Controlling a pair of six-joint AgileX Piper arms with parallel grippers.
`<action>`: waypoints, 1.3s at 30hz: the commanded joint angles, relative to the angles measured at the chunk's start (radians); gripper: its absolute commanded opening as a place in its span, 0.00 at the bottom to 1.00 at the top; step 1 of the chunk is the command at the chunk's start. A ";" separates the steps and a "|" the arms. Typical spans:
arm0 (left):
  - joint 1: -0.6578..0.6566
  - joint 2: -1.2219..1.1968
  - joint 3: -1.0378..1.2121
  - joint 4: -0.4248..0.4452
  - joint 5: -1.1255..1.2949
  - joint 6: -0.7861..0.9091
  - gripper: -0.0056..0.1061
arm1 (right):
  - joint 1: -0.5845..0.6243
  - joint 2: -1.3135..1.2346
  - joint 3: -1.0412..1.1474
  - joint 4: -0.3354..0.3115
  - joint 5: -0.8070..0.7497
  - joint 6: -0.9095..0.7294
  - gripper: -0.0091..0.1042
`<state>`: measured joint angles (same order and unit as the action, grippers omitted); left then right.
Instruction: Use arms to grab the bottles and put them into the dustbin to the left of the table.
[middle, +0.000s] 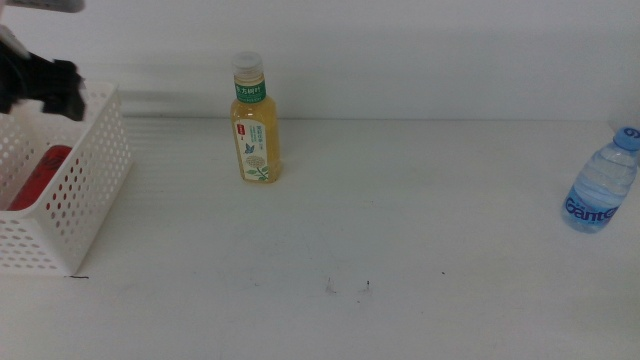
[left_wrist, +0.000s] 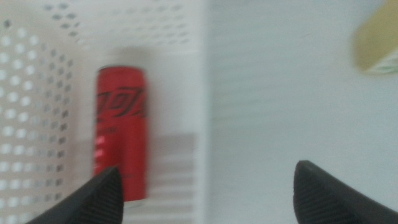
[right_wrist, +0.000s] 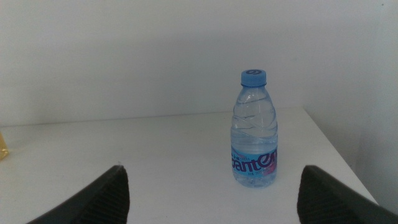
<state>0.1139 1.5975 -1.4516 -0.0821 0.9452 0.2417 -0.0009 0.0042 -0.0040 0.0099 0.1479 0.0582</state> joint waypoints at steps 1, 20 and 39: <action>-0.051 -0.105 0.113 -0.006 -0.108 -0.053 0.89 | -0.008 -0.004 0.004 -0.002 -0.013 -0.002 0.90; -0.432 -0.466 0.826 -0.040 -0.955 -0.119 0.89 | -0.008 -0.004 0.004 -0.002 -0.013 -0.002 0.90; -0.464 -0.434 1.152 0.008 -1.589 -0.135 0.89 | -0.008 -0.004 0.004 -0.002 -0.013 -0.002 0.90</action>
<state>-0.3466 1.1447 -0.3046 -0.0849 -0.6192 0.1047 -0.0009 0.0042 -0.0040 0.0099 0.1479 0.0582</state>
